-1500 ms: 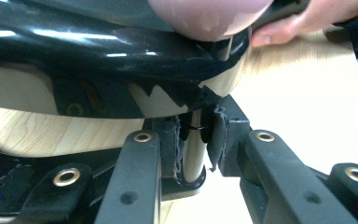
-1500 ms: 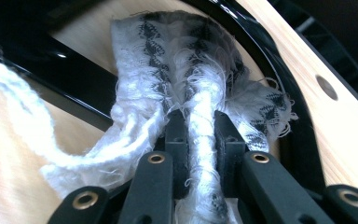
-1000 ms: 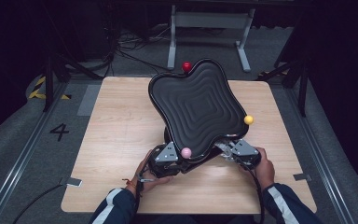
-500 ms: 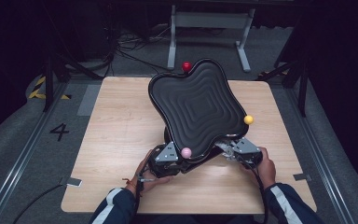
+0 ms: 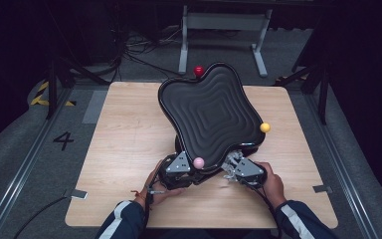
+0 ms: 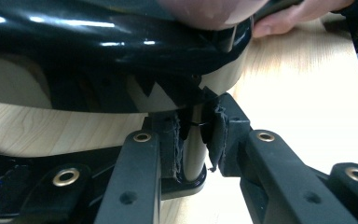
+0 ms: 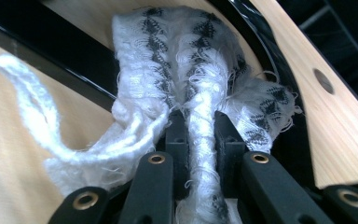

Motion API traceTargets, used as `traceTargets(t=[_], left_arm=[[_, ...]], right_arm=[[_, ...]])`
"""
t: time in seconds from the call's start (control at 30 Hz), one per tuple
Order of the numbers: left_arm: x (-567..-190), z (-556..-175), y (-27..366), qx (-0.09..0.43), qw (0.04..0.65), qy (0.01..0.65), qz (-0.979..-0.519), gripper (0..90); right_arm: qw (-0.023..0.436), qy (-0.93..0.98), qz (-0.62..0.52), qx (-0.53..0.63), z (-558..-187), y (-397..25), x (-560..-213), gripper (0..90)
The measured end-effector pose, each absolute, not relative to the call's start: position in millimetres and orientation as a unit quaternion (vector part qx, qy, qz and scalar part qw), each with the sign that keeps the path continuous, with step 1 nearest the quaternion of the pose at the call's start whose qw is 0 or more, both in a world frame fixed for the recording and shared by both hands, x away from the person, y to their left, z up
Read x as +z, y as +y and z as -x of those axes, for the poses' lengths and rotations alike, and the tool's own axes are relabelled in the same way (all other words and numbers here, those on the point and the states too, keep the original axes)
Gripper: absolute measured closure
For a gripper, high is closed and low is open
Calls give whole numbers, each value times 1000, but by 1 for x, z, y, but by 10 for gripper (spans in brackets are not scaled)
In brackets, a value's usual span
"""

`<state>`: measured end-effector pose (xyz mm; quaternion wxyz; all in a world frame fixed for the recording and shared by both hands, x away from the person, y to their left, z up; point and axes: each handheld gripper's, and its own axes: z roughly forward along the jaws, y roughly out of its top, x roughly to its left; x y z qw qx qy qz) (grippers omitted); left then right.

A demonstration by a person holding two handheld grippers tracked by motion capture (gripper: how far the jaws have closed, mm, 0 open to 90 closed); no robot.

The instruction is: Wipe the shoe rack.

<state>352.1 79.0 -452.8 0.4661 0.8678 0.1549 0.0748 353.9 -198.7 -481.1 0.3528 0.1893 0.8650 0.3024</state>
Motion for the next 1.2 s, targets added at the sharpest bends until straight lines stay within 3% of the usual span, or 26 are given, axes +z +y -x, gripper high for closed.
traceTargets(t=[0.53,0.8,1.2], left_arm=[[-456,-352,77,73,457,157,-872,736],[-457,-352,77,74,458,157,-872,736],[-458,-353,77,71,457,161,-872,734]], right_arm=[[296,874,-166,347,-341,-173,-479,792],[289,877,-137,358,-330,-153,-480,791],[299,879,-131,348,-333,-157,-479,790]])
